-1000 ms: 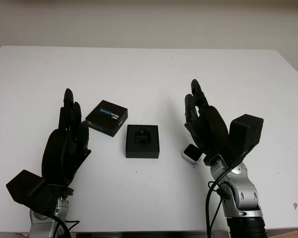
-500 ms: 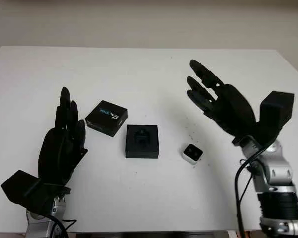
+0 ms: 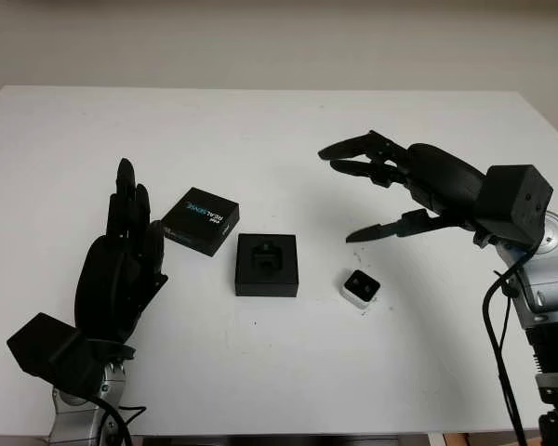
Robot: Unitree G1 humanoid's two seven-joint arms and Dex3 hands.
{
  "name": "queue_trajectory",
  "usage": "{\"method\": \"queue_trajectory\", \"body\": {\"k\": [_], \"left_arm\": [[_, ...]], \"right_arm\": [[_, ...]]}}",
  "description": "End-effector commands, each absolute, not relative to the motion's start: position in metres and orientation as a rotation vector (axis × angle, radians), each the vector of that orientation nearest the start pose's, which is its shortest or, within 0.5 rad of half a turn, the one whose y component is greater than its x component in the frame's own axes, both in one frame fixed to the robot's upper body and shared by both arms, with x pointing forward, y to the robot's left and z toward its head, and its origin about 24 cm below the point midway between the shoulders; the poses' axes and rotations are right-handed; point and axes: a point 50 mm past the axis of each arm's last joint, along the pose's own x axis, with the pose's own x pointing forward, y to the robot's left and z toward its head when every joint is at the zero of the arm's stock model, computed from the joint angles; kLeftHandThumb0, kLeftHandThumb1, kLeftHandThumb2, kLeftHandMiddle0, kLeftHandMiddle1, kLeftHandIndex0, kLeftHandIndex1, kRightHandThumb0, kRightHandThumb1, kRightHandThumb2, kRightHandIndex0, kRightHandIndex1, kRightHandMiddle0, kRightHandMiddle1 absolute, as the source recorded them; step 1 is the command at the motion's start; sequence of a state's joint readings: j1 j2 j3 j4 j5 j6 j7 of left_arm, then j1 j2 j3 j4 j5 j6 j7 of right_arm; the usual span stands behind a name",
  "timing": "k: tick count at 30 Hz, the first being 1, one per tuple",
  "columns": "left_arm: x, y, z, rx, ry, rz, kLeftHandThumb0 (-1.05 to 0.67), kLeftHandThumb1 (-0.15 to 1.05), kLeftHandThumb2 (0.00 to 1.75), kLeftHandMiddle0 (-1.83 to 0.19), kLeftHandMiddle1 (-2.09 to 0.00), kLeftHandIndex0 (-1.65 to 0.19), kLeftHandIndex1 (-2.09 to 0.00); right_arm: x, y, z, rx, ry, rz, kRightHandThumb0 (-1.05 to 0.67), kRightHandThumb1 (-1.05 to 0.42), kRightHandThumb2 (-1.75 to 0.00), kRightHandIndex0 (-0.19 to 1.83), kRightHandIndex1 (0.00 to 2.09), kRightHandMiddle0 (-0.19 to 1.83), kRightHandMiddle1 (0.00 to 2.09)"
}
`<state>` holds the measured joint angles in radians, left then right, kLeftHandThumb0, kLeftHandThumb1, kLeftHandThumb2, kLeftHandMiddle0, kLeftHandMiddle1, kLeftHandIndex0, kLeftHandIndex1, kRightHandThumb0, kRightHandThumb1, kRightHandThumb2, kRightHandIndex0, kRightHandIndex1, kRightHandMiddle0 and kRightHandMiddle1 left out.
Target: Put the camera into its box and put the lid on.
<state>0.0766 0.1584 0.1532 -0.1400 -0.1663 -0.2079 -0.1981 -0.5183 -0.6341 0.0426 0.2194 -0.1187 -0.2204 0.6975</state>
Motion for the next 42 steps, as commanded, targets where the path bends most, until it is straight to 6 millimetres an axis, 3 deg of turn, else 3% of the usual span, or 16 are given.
{"method": "queue_trajectory", "body": {"k": [1,11,15,20,25,27,29,33,42], "left_arm": [[0.235,0.207,0.089,0.058,-0.307,-0.054,-0.81,1.05,0.59,0.19,0.00,0.19,0.00],[0.236,0.208,0.090,0.068,-0.303,-0.051,-0.82,1.05,0.59,0.19,0.00,0.19,0.00],[0.235,0.208,0.090,0.071,-0.304,-0.050,-0.81,1.05,0.60,0.19,0.00,0.19,0.00],[0.235,0.207,0.089,0.067,-0.302,-0.057,-0.81,1.05,0.61,0.19,0.00,0.19,0.00],[0.234,0.207,0.088,0.062,-0.294,-0.060,-0.81,1.05,0.61,0.19,0.00,0.19,0.00],[0.234,0.207,0.088,0.059,-0.294,-0.060,-0.81,1.05,0.60,0.19,0.00,0.19,0.00],[0.233,0.208,0.087,0.062,-0.294,-0.059,-0.81,1.05,0.60,0.19,0.00,0.19,0.00],[0.231,0.209,0.087,0.066,-0.296,-0.057,-0.80,1.05,0.60,0.19,0.00,0.19,0.00],[0.231,0.209,0.087,0.063,-0.291,-0.054,-0.80,1.05,0.60,0.19,0.00,0.19,0.00]], "right_arm": [[0.321,-0.207,0.178,-1.014,-0.250,0.680,-0.48,-0.71,-0.05,0.30,0.18,0.15,0.53],[0.308,-0.203,0.188,-1.287,-0.227,0.844,-0.52,-0.78,-0.06,0.29,0.13,0.20,0.32],[0.299,-0.205,0.192,-1.321,-0.183,0.861,-0.52,-0.81,-0.06,0.26,0.10,0.20,0.24],[0.293,-0.210,0.182,-1.293,-0.196,0.816,-0.51,-0.84,-0.07,0.31,0.12,0.23,0.24],[0.294,-0.214,0.164,-1.246,-0.212,0.752,-0.51,-0.87,-0.06,0.38,0.20,0.26,0.38],[0.295,-0.215,0.158,-1.241,-0.212,0.740,-0.50,-0.88,-0.06,0.29,0.40,0.09,0.70],[0.295,-0.216,0.153,-1.238,-0.221,0.733,-0.50,-0.88,-0.05,0.15,0.72,0.03,0.84],[0.295,-0.215,0.147,-1.267,-0.223,0.738,-0.50,-0.87,-0.05,0.08,0.87,0.03,0.87],[0.291,-0.217,0.141,-1.260,-0.191,0.750,-0.44,-0.85,-0.05,0.12,0.76,0.13,0.70]]}}
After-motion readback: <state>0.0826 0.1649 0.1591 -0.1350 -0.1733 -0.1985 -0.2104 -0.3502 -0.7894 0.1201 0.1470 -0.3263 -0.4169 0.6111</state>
